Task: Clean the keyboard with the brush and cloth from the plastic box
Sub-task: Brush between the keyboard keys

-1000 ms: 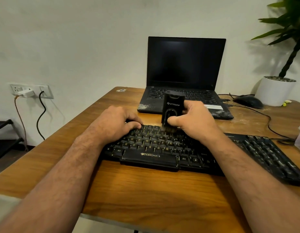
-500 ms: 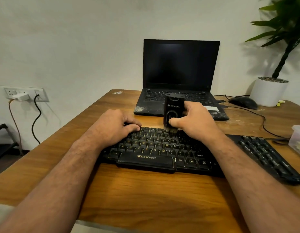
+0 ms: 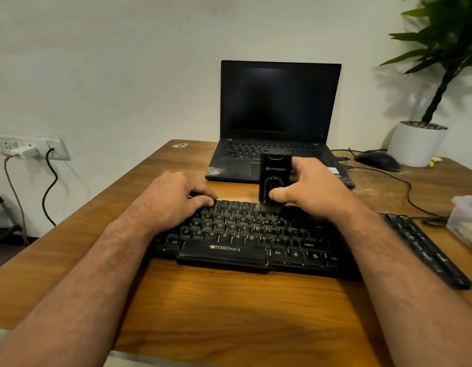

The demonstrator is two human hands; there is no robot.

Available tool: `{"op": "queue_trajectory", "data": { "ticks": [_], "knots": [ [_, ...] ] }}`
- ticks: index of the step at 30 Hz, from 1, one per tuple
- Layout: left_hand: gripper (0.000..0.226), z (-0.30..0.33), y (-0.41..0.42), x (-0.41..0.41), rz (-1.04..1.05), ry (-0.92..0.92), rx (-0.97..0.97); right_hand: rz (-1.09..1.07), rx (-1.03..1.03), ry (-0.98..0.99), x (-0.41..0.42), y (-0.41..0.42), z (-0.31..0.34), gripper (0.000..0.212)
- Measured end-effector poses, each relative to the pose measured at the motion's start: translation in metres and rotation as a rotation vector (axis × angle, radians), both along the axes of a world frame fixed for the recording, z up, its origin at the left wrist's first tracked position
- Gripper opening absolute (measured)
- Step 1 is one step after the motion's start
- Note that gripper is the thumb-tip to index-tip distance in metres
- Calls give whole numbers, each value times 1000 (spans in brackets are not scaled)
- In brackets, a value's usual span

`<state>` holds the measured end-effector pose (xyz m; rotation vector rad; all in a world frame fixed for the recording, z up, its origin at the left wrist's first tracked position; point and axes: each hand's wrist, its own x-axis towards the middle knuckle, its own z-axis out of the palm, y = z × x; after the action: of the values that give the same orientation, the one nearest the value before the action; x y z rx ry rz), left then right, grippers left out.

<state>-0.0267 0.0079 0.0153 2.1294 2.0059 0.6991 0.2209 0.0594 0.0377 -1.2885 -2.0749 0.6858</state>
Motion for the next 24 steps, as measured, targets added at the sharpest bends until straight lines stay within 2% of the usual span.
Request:
{"op": "queue_trajectory", "data": {
  "ticks": [3,14,24],
  "knots": [
    [18,1,0,1,-2,6,-1,-28,-25,-21,21,-1,6,33],
    [18,0,-3,2,5,-8,17,-101,-34,-13,47,-1,13,44],
    [15,1,-2,3,24,-17,5,75,160,96,-40,-13,-11,47]
  ]
}}
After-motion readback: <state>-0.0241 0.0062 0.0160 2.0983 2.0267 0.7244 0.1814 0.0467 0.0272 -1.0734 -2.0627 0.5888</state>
